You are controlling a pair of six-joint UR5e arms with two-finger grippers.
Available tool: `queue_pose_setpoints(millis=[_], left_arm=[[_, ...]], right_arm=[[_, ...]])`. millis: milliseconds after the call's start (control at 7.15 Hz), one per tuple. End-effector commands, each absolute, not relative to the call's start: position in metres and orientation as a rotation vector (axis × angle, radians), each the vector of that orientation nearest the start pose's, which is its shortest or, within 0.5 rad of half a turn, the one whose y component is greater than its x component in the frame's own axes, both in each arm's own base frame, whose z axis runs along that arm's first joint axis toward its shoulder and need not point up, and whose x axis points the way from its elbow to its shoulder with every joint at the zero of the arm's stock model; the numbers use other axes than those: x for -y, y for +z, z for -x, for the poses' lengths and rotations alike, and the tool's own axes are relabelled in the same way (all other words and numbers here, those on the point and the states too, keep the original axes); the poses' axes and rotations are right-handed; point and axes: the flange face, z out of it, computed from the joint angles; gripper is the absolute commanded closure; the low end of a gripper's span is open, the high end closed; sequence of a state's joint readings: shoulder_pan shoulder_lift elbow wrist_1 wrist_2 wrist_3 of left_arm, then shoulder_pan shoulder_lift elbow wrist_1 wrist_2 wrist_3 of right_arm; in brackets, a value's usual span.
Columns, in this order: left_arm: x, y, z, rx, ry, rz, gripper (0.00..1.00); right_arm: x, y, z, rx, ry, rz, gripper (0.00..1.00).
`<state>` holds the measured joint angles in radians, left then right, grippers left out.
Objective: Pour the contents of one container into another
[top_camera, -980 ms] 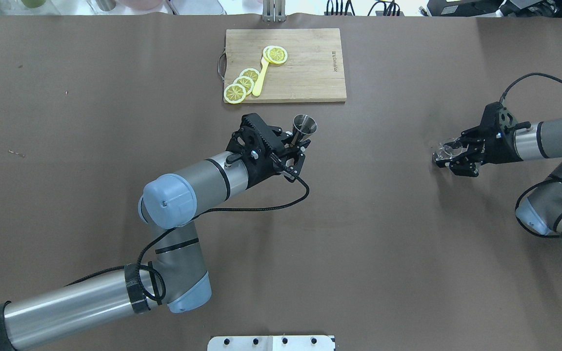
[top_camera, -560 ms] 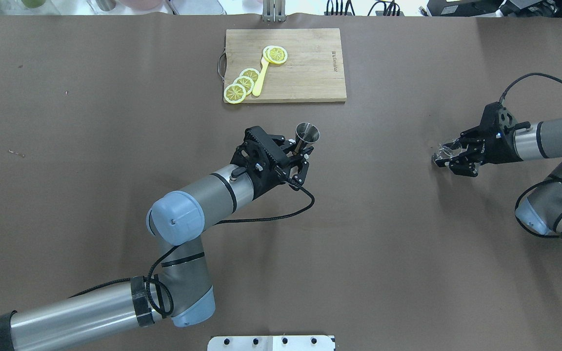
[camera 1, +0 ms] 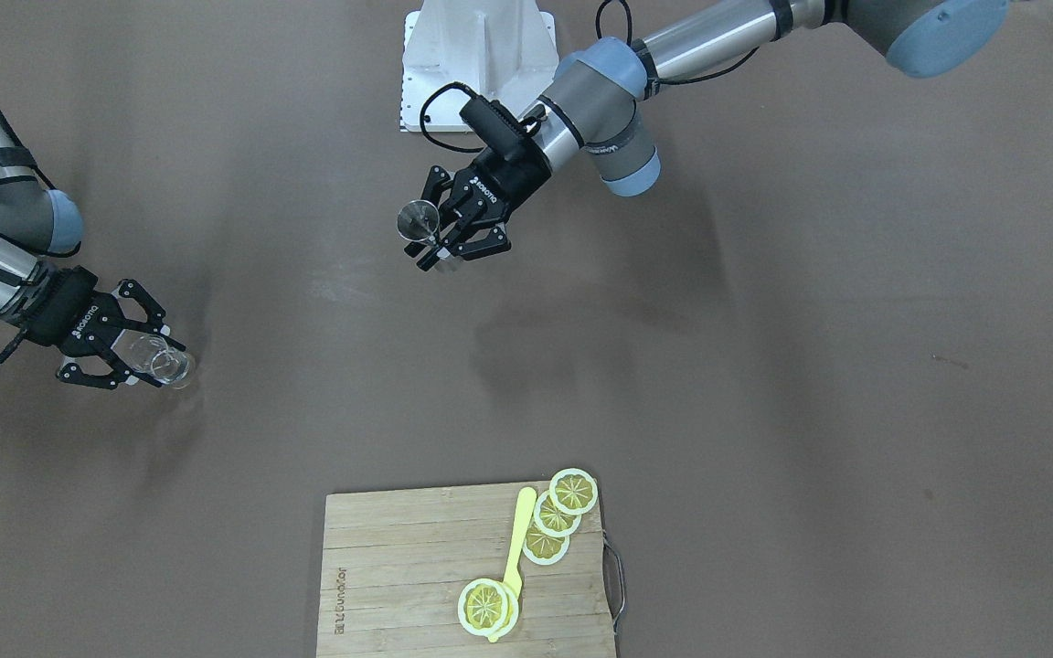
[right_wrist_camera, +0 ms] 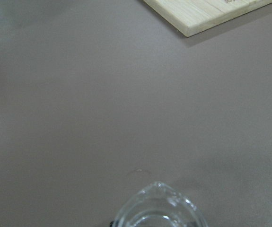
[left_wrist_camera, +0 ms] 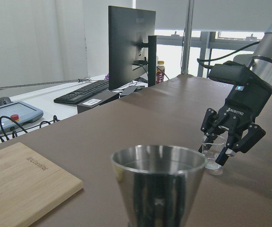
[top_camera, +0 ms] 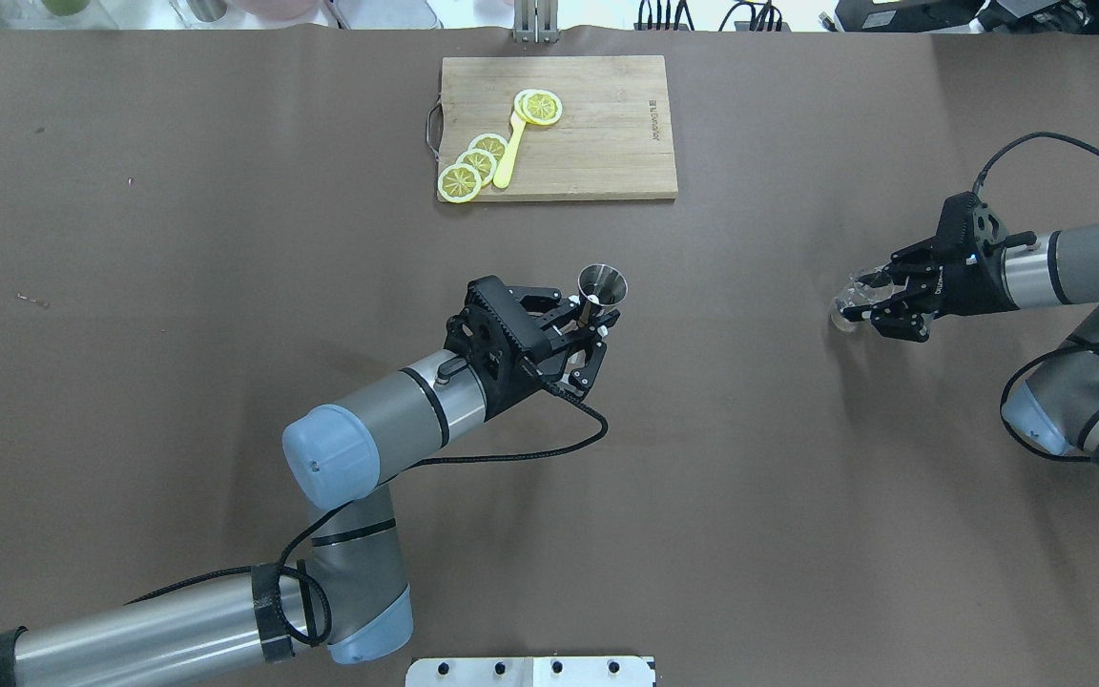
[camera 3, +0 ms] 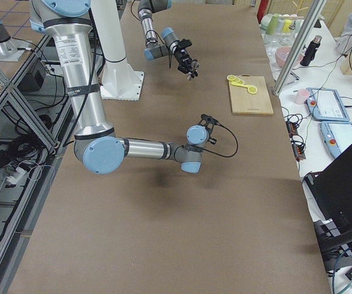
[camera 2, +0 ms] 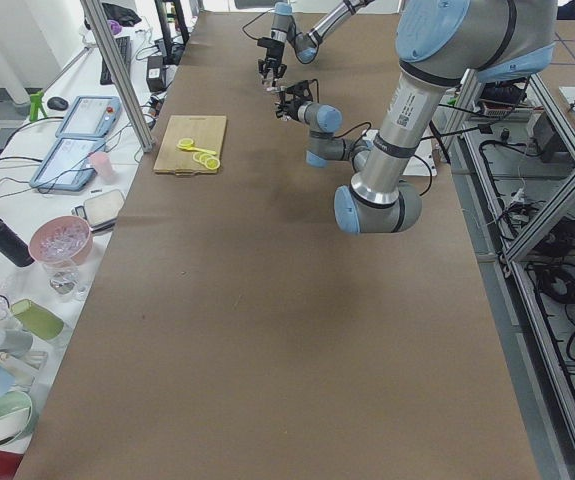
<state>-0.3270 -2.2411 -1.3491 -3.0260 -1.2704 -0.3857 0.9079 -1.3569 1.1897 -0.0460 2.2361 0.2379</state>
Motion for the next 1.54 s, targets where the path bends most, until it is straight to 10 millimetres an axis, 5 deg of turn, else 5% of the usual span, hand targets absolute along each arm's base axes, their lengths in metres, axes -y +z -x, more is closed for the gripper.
queue_pose_setpoints(millis=[0, 420, 700, 1260, 1400], left_arm=[[0.363, 0.227, -0.573, -1.292, 0.277, -1.476, 1.0], [0.332, 0.242, -0.593, -1.298, 0.335, -1.46, 1.0], [0.326, 0.233, -0.6, -1.299, 0.349, -1.461, 1.0], [0.328, 0.225, -0.604, -1.241, 0.404, -1.522, 1.0], [0.332, 0.226, -0.603, -1.231, 0.402, -1.526, 1.0]], right_arm=[[0.496, 0.562, 0.295, 1.097, -0.804, -0.954, 0.58], [0.491, 0.531, 0.29, 1.159, -0.876, -0.983, 0.97], [0.505, 0.496, 0.292, 1.219, -0.974, -0.973, 1.0], [0.53, 0.398, 0.312, 1.147, -1.357, -1.249, 1.0], [0.532, 0.387, 0.317, 1.106, -1.433, -1.299, 1.0]])
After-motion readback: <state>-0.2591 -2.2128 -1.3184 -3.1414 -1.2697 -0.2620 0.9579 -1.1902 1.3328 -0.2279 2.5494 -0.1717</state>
